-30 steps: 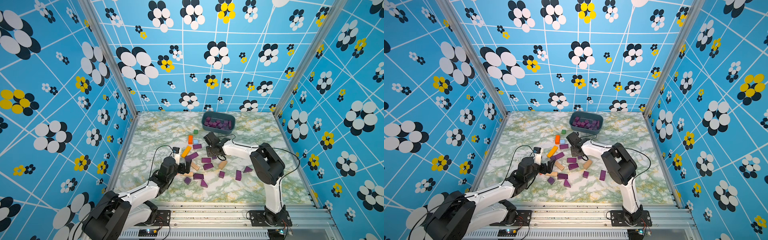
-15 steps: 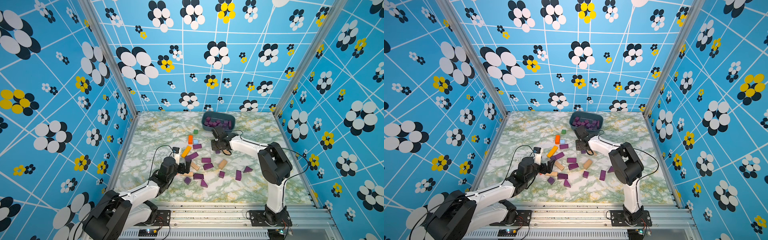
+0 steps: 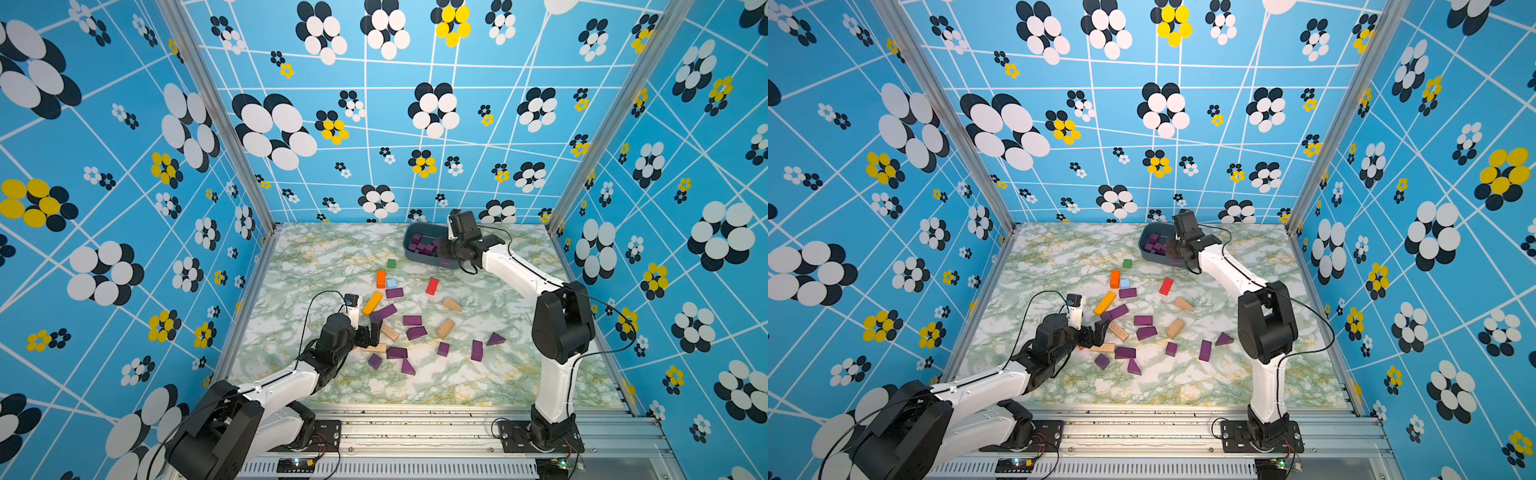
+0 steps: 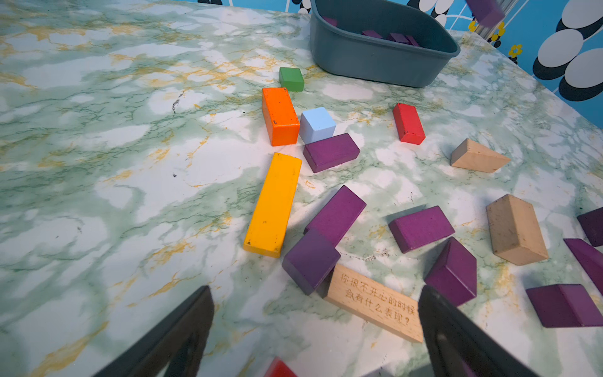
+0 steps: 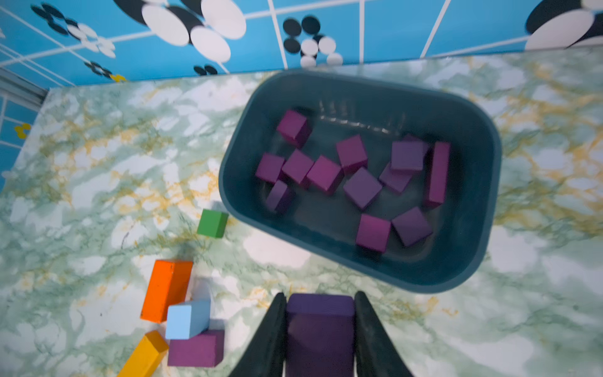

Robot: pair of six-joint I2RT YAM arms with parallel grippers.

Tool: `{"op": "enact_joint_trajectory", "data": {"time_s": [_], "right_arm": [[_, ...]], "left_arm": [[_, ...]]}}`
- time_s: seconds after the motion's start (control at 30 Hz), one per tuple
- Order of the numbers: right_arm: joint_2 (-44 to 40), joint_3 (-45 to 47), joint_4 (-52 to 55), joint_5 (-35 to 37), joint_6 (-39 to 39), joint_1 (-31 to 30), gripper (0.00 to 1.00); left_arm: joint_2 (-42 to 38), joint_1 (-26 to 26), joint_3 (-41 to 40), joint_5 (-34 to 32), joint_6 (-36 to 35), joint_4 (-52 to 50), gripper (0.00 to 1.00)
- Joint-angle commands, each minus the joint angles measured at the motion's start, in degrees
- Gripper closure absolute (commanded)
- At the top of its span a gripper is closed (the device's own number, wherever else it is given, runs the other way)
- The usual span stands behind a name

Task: Pick purple bricks into the storage bin
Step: Place the building block in the storage box, then pick up the building block from the center of the board.

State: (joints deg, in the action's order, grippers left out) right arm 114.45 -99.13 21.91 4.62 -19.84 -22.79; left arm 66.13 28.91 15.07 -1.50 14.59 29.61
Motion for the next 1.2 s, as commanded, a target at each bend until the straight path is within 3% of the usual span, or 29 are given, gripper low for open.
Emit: {"op": "enact_joint_trajectory", "data": {"time_s": [0.0, 0.37, 0.4, 0.5, 0.6, 0.73, 1.0, 1.17], "right_arm": [[4.80, -5.76, 2.22, -1.90, 1.21, 1.83, 0.80], [22.29, -28.66, 7.72, -3.77, -0.87, 7.20, 0.79], [23.72, -30.70, 7.99, -4.11, -1.17, 7.68, 0.76], [26.48, -34.83, 8.94, -4.45, -1.50, 8.46, 0.42], [25.06, -33.78, 8.95, -4.49, 0.19, 8.46, 0.31], [16.22, -22.57, 5.33, -3.19, 1.72, 8.37, 0.28], [-12.15, 18.15, -14.18, -1.82, 0.59, 8.37, 0.21], [-24.90, 33.13, -15.67, -1.42, 1.69, 8.37, 0.15]], "left_arm": [[-0.19, -0.54, 0.93, 0.66, -0.06, 0.19, 0.00], [-1.34, -0.60, -0.02, 1.56, -0.74, 1.51, 0.01], [-1.39, -0.60, -0.04, 1.58, -0.72, 1.51, 0.01], [-1.59, -0.61, -0.04, 1.76, -0.88, 1.60, 0.01], [-1.95, -0.69, -0.21, 2.08, -1.24, 1.51, 0.00], [-2.57, -0.67, -0.53, 3.48, -1.35, 2.55, 0.01], [-2.09, -1.46, -3.99, 12.24, 0.73, 14.89, 0.00], [-2.97, -1.55, -2.65, 11.58, 0.68, 11.52, 0.00]]}}
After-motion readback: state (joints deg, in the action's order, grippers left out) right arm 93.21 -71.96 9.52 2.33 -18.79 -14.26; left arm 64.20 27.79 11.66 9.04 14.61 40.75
